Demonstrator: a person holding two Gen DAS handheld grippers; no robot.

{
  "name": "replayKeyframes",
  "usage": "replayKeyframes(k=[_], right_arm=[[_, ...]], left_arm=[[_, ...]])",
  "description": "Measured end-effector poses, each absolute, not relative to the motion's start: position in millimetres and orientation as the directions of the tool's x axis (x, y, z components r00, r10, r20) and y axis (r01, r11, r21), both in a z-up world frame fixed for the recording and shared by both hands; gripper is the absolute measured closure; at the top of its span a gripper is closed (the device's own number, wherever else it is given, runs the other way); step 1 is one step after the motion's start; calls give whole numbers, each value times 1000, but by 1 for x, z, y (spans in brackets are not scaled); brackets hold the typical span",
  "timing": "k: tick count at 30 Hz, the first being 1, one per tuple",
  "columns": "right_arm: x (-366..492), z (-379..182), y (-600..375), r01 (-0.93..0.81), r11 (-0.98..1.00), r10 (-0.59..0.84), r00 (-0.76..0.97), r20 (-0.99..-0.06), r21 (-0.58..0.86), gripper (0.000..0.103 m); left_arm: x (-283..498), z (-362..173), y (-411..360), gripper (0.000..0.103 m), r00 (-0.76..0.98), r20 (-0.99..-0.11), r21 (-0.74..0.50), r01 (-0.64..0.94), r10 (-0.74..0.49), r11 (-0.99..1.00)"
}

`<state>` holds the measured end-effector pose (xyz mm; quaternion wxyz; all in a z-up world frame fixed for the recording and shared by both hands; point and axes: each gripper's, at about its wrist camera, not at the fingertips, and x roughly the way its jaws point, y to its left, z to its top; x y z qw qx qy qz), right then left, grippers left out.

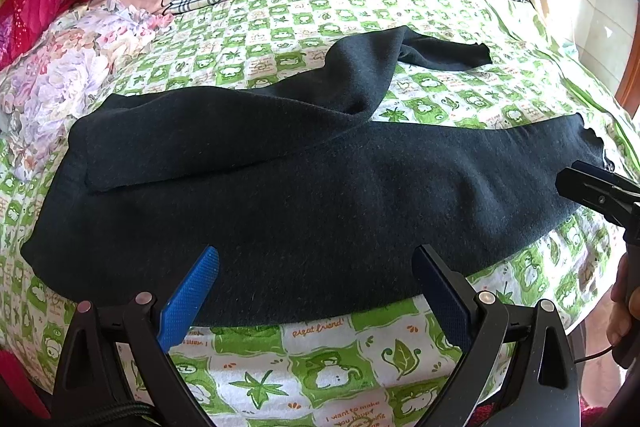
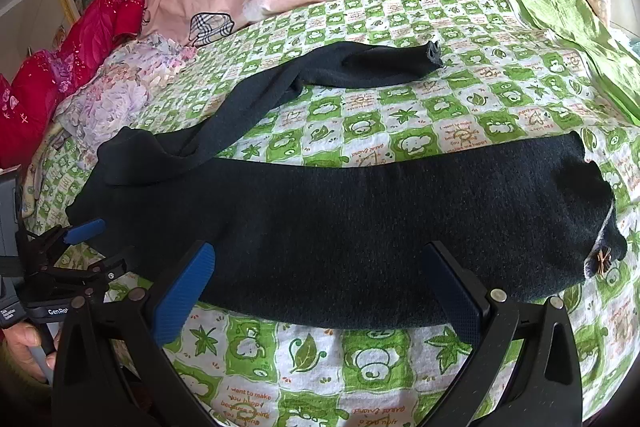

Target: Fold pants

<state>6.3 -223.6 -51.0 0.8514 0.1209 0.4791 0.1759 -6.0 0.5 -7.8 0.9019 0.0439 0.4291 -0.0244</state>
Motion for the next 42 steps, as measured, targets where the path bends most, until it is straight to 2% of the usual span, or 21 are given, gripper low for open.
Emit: replayKeyframes(k=[14,25,33,35,38,42], right_arm=[[16,-45,-234,-185,895,443,483,-755,406,0],[69,-26,-248,-196,881,468,496,-731,430,1],[139,-15,-270,-164,885,456,496,-739,437,9],[167,-19,-279,-144,889,447,483,-753,436,12],[200,-30,-289,-109,885,450,450,-771,453,23],[237,-54,-296,-76,878,463,386,-798,472,25]], left_arm=[[20,3,-10,5,631,-776,76,108,-9,991],[69,20,-32,5,639,-769,141,169,1,975],[123,21,-52,5,616,-787,127,225,-39,966],[139,18,-55,5,596,-800,98,240,-67,966],[161,12,-59,5,564,-822,77,250,-80,965],[194,-1,-61,5,507,-856,38,261,-104,965]])
